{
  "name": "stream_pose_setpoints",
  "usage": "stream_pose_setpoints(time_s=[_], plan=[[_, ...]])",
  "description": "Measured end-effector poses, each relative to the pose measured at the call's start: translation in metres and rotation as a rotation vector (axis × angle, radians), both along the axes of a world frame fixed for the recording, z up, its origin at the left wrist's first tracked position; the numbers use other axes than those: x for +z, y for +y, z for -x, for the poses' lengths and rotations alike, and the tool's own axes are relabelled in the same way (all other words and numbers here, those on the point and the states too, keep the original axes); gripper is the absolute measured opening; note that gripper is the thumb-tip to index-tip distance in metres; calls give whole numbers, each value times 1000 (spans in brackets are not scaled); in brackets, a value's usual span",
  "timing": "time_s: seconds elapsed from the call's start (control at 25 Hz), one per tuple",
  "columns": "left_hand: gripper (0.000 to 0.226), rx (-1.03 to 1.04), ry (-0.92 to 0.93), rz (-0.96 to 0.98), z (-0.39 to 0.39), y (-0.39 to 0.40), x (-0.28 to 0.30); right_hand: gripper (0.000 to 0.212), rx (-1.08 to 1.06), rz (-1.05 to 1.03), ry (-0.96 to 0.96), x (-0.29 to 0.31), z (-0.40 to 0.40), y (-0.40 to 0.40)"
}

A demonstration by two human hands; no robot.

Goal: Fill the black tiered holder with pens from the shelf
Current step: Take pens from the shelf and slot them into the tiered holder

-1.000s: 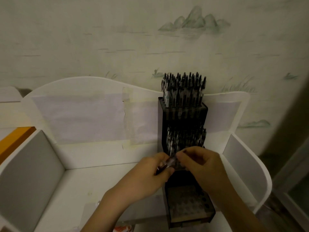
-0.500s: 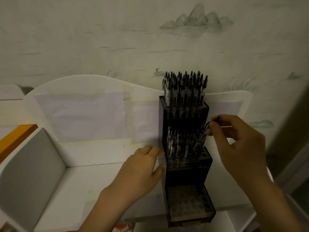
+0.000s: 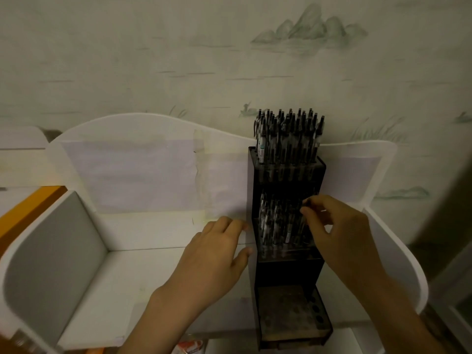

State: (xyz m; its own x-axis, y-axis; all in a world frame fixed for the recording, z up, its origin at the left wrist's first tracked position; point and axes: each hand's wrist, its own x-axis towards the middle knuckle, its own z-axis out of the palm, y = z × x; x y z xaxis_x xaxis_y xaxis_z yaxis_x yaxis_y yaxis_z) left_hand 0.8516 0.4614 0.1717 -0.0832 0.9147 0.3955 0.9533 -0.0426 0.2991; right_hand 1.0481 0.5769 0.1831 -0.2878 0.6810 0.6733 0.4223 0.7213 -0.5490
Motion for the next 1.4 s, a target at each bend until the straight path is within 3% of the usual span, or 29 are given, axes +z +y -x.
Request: stream_pose_setpoints(time_s=[0.56,0.72,0.92,1.16,1.4], plan=[[35,86,-46,-3,-18,-4,-5,23,30,119,-47,-16,-6,10],[32,155,-75,20,-22,-12,-5,38,-9,-7,-15,-11,-14,-3],[33,315,-81,29,-19,-44,-9,36,235,-19,40,-12,2,-41],[36,519,-95,76,-2,-112,-19,43,478,142,-213,-53,65,-85],[40,704,-123,54,25,-193,-20,50,624,86,-468,-70,130,-134]])
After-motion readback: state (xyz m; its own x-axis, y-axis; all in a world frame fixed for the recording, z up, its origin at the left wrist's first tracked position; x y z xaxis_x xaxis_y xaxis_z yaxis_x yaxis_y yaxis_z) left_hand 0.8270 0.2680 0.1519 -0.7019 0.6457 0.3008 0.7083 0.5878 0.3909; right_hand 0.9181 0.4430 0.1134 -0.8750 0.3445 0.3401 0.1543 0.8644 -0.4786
